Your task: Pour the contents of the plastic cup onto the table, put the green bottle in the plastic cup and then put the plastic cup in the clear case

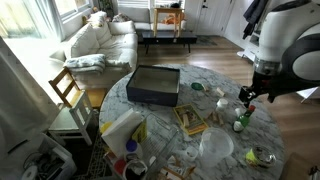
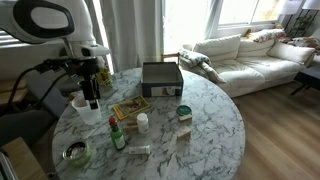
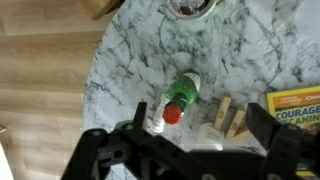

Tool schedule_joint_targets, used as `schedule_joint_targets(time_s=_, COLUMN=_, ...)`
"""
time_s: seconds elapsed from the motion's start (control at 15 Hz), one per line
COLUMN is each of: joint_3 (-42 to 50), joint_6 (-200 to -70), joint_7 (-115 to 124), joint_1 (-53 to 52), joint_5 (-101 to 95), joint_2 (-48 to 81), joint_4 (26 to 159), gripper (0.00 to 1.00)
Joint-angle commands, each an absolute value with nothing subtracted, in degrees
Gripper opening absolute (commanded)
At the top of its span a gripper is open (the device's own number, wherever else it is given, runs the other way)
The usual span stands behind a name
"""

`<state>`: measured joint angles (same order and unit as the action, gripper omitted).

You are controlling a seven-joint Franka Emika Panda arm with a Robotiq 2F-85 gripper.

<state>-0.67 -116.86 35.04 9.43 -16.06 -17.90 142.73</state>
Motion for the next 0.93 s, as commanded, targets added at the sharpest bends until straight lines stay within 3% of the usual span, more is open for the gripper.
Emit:
schedule_joint_targets(time_s=0.0, joint_3=3.80, joint_6=-121.04, joint_7=33.85, joint_1=12.38, joint_5=-14.57, joint_2=-14.24, joint_4=142.67, gripper=1.00)
schedule_joint_targets(time_s=0.4, joint_3=8.50, joint_6=-129.70, joint_7=30.01, joint_1=13.06, joint_5=-6.57, joint_2=-9.86, joint_4=144.49, gripper=1.00)
schedule_joint_targets(time_s=0.47, joint_3=8.84, joint_6=-130.95, joint_7=29.37, joint_1=13.09, joint_5=-5.09, joint_2=-9.12, joint_4=144.72, gripper=0.85)
schedule_joint_targets(time_s=0.73, joint_3=9.63, joint_6=-134.70, joint_7=26.55, joint_1=12.92, joint_5=-0.31, joint_2=-7.13, joint_4=145.50, gripper=0.50)
schedule_joint_targets(time_s=0.8, joint_3=9.71, joint_6=-135.16, joint_7=26.01, joint_1=12.90, joint_5=0.36, joint_2=-6.69, joint_4=145.55, gripper=0.57)
schedule_joint_targets(time_s=0.87, joint_3=9.77, joint_6=-135.49, joint_7=25.49, joint_1=12.85, joint_5=0.99, joint_2=-6.34, joint_4=145.57, gripper=0.77)
